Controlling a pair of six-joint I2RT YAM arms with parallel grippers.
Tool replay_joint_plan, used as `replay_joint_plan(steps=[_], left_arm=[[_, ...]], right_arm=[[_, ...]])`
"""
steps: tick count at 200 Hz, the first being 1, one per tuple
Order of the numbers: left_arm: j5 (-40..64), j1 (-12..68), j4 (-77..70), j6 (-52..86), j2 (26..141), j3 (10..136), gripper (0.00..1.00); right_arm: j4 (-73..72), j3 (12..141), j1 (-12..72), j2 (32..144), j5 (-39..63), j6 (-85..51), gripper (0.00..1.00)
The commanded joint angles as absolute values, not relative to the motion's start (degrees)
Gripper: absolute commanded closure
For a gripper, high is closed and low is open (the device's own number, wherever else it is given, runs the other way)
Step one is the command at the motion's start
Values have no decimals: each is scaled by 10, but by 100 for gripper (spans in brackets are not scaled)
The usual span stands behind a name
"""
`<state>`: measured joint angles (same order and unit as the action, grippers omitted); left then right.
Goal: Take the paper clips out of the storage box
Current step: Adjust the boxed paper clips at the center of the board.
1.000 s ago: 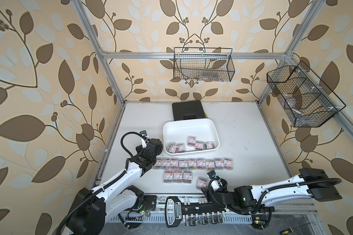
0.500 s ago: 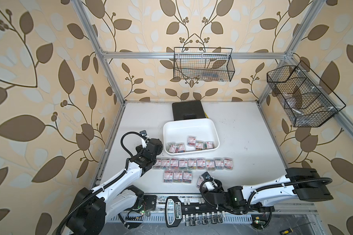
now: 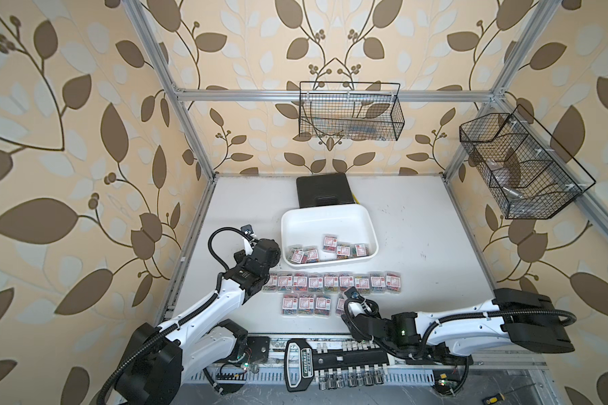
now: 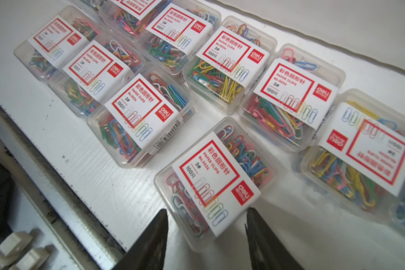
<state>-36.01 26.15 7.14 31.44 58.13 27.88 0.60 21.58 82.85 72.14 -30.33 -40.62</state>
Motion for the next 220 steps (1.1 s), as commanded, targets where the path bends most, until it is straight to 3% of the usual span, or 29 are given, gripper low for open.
replay_joint_plan(steps=[1, 75, 143, 188, 220], left_arm=[[-369, 256, 68, 318, 582, 287, 7], [-370, 256, 69, 319, 583, 287, 7], [-371, 256, 69, 320, 586, 290, 7], [-373, 257, 72, 319, 594, 295, 7], [-371, 256, 66, 317, 592, 293, 7]], right_arm=[[-21, 210, 827, 716, -290, -378, 42], [-67, 231, 821, 762, -269, -353, 44], [-38, 237, 804, 712, -280, -343, 40], [15, 277, 792, 596, -347, -319, 27], [11, 293, 689, 541, -302, -340, 15]])
